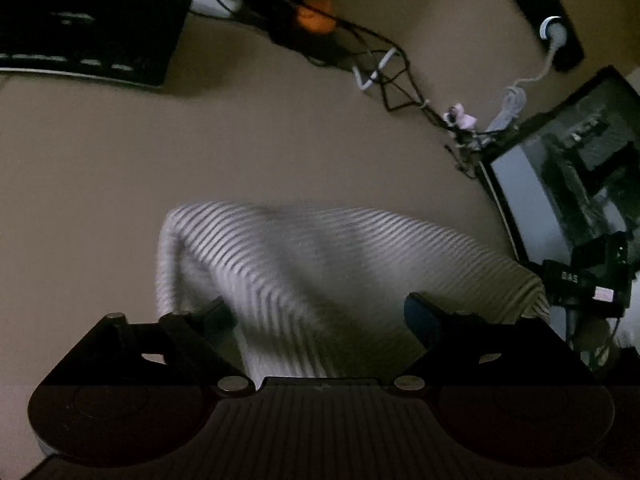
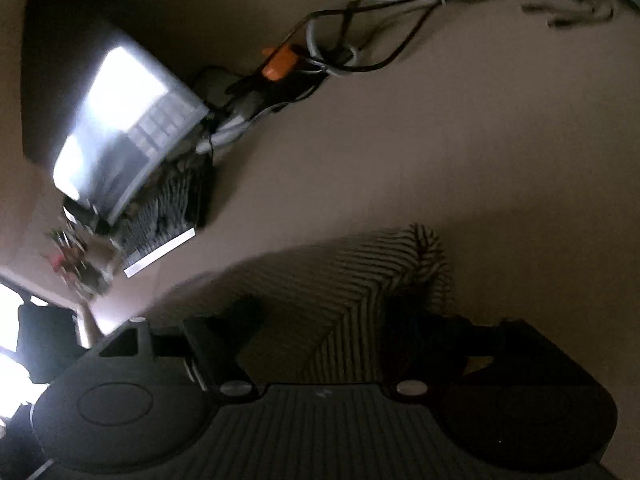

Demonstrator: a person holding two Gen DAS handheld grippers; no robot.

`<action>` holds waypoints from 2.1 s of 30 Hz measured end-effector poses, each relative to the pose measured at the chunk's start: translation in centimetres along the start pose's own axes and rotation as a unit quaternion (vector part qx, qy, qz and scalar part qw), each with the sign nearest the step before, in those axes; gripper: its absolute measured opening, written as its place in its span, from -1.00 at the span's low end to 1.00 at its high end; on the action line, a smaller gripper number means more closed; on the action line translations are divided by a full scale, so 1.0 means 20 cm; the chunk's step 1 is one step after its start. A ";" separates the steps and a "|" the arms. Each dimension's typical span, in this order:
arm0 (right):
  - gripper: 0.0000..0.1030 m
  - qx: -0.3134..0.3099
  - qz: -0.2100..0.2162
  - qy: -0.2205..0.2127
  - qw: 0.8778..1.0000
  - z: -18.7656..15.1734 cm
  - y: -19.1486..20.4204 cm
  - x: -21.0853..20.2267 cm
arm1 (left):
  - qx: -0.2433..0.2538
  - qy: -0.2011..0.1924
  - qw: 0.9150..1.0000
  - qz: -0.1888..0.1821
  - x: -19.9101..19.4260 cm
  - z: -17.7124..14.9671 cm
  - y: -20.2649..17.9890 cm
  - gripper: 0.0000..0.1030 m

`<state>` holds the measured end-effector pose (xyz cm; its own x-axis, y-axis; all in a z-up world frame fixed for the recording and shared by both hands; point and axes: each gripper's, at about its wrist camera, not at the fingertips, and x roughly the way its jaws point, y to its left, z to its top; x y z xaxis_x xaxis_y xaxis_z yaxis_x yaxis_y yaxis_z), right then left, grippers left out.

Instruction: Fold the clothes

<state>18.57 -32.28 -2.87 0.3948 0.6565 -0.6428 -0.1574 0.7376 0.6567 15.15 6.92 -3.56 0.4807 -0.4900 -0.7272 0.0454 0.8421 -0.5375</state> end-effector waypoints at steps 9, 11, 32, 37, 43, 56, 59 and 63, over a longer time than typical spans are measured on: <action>0.51 -0.245 -0.145 -0.075 0.956 0.18 0.21 -0.16 | 0.169 -0.044 0.978 0.115 -0.04 0.25 -0.20 0.84; 0.51 -0.284 -0.170 -0.079 0.940 0.11 0.20 -0.21 | 0.175 -0.057 0.975 0.121 -0.10 0.20 -0.20 0.84; 0.58 -0.359 -0.147 -0.032 0.921 -0.07 0.37 0.06 | 0.325 -0.072 0.901 0.279 0.02 -0.06 -0.28 0.92; 0.58 -0.368 -0.184 -0.028 0.911 -0.19 0.31 -0.06 | 0.320 -0.057 0.912 0.249 -0.11 -0.13 -0.24 0.91; 0.48 -0.154 -0.101 -0.053 0.981 -0.01 0.14 -0.23 | 0.100 -0.085 0.991 0.042 -0.23 0.01 -0.07 0.91; 0.22 -0.056 -0.032 -0.035 0.997 0.22 0.03 0.03 | 0.002 -0.030 1.000 0.007 0.10 0.17 -0.05 0.49; 0.23 -0.086 -0.023 -0.025 0.996 0.23 0.05 0.00 | 0.026 -0.043 0.998 -0.023 0.03 0.17 -0.08 0.68; 0.55 -0.050 -0.023 -0.008 0.998 0.26 -0.05 0.11 | 0.004 -0.016 1.000 0.027 0.15 0.21 -0.01 0.81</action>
<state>24.27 -32.30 -2.89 0.4179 0.6194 -0.6646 -0.2279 0.7796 0.5834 20.24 6.24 -3.94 0.5105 -0.4368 -0.7407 0.0252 0.8686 -0.4948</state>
